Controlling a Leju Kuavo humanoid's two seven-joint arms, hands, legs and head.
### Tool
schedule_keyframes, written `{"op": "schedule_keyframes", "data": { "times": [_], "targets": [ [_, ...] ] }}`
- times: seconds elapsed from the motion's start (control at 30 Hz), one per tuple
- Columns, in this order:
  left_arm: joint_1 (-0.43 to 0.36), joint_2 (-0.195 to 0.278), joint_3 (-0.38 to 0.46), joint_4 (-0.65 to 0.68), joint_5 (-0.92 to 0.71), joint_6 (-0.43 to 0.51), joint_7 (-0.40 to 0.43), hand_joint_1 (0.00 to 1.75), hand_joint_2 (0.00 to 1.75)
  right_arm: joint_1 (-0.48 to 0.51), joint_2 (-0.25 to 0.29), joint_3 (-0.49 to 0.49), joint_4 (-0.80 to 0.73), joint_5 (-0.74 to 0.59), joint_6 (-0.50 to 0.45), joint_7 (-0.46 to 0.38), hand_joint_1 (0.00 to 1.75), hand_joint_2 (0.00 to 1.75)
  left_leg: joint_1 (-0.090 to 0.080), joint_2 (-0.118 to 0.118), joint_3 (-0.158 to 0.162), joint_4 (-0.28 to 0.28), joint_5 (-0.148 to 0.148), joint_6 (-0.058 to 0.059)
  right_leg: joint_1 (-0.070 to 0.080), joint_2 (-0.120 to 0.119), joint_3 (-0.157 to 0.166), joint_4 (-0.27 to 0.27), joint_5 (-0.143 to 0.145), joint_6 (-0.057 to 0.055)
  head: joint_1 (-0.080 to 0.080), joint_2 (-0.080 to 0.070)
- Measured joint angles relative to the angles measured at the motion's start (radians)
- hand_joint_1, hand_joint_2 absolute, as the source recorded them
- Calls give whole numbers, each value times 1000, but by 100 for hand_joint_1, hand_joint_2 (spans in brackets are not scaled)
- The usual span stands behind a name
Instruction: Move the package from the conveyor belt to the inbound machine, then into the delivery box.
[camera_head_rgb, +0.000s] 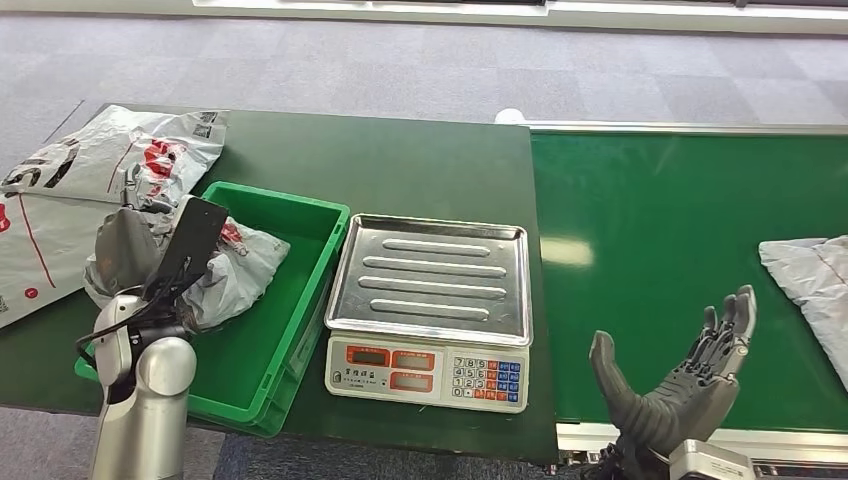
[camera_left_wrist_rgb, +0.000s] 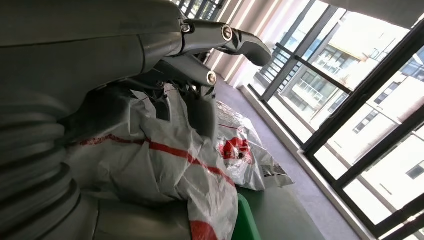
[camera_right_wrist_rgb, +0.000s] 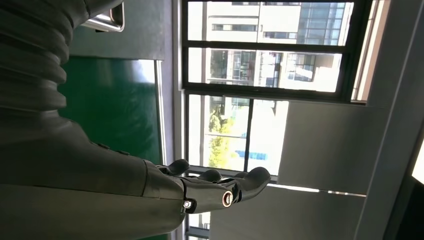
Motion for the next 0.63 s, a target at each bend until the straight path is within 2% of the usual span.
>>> {"op": "schedule_keyframes", "data": {
  "times": [0.5, 0.63],
  "targets": [
    [5, 10, 28, 43, -19, -16, 11, 0, 175, 10, -7, 0, 0, -5, 0, 8, 0, 175, 0, 0, 0, 0, 0, 0, 0, 0, 1, 0, 0, 0, 0, 0],
    [21, 10, 34, 39, 21, -24, -17, 0, 175, 18, -9, 0, 2, 2, 0, 16, 0, 175, 0, 0, 0, 0, 0, 0, 0, 0, 1, 0, 0, 0, 0, 0]
  ]
}}
